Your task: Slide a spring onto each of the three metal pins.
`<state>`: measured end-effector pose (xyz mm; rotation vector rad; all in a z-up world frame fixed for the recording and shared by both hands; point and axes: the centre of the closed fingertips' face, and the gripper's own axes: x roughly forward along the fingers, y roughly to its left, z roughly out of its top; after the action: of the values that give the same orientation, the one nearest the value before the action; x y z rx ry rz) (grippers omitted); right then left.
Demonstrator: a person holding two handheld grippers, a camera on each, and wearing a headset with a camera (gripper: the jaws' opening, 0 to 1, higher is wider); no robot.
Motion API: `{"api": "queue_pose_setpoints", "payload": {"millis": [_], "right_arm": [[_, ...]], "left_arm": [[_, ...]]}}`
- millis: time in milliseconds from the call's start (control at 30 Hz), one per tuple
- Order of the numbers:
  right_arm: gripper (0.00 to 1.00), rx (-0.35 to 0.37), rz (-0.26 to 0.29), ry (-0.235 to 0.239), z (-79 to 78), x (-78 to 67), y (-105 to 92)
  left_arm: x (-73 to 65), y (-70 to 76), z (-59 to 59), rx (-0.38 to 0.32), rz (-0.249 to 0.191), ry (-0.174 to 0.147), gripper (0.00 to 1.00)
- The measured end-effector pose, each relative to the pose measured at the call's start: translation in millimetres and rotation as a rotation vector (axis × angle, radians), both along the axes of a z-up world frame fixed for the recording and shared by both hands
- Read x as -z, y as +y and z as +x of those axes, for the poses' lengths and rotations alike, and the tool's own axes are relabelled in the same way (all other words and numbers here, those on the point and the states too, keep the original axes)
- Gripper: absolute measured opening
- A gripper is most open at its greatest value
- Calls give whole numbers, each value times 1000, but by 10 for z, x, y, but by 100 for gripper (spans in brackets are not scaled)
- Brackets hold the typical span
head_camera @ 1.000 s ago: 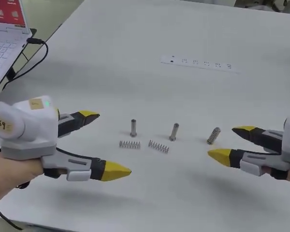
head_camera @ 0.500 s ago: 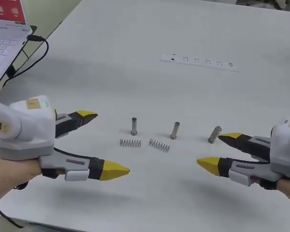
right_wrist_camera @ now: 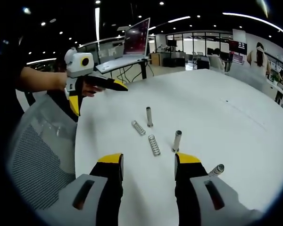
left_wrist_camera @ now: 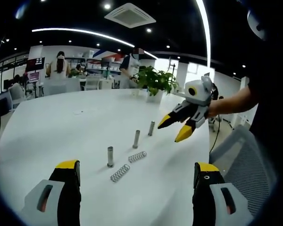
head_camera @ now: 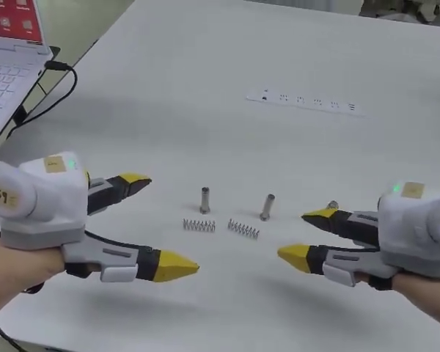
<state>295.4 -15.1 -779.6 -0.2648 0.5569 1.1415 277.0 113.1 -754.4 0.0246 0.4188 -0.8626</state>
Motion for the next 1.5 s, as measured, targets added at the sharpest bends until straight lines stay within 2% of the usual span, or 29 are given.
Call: {"api": "queue_pose_setpoints", "payload": {"millis": [267, 433, 600, 800, 933, 1233, 1500], "right_arm": [[36, -67, -37, -14, 2, 74, 214], [34, -76, -37, 3, 24, 132, 322], [32, -86, -70, -18, 81, 223, 447], [27, -95, -83, -28, 128, 306, 555], [24, -100, -123, -61, 207, 358, 572], [22, -82, -176, -30, 289, 519, 541], [19, -103, -213, -28, 239, 654, 533]], "left_arm": [[23, 48, -8, -5, 12, 8, 98], [18, 18, -15, 2, 14, 7, 98], [27, 9, -30, 5, 16, 9, 98], [32, 43, -53, -1, 18, 12, 98], [38, 72, -59, -6, 20, 14, 98], [43, 69, -78, -5, 19, 16, 97], [62, 81, -81, -6, 22, 20, 97]]}}
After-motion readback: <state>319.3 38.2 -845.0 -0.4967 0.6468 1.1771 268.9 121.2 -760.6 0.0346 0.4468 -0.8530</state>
